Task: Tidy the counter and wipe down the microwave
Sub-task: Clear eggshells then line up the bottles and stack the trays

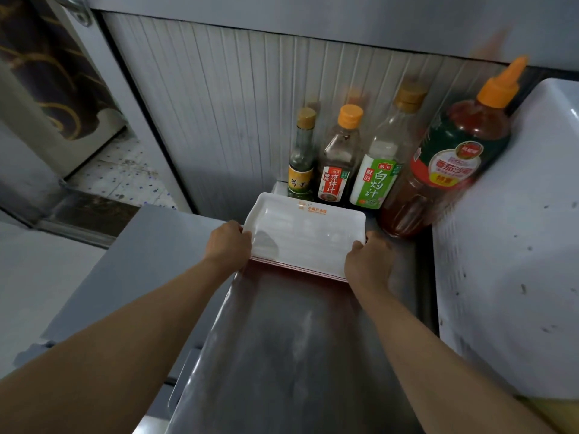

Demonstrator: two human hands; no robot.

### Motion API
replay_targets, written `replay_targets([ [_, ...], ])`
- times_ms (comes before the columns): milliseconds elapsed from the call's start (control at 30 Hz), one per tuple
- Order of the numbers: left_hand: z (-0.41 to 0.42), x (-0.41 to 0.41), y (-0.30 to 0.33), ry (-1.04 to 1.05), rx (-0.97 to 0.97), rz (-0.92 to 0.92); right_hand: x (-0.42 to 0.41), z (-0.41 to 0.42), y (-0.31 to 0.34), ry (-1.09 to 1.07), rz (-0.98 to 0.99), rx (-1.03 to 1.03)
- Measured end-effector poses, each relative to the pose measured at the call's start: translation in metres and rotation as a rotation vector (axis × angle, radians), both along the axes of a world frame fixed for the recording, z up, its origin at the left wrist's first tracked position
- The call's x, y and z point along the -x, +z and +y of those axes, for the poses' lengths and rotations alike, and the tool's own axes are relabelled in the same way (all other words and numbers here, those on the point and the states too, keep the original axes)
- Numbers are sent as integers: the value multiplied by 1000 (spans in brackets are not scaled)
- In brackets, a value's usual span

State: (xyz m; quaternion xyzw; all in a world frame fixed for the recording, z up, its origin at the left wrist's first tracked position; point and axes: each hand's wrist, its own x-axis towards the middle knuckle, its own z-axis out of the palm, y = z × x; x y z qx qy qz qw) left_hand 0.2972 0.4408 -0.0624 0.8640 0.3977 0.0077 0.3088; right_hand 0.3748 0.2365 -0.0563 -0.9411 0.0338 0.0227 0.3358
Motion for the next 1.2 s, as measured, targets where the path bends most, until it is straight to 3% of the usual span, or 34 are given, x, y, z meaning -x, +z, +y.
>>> replay_targets([
  [667,0,-5,7,21,-14,-39,0,1,5,57,37,-63],
  [1200,-63,96,108,-239,-161,107,106,-34,96,486,-99,298],
])
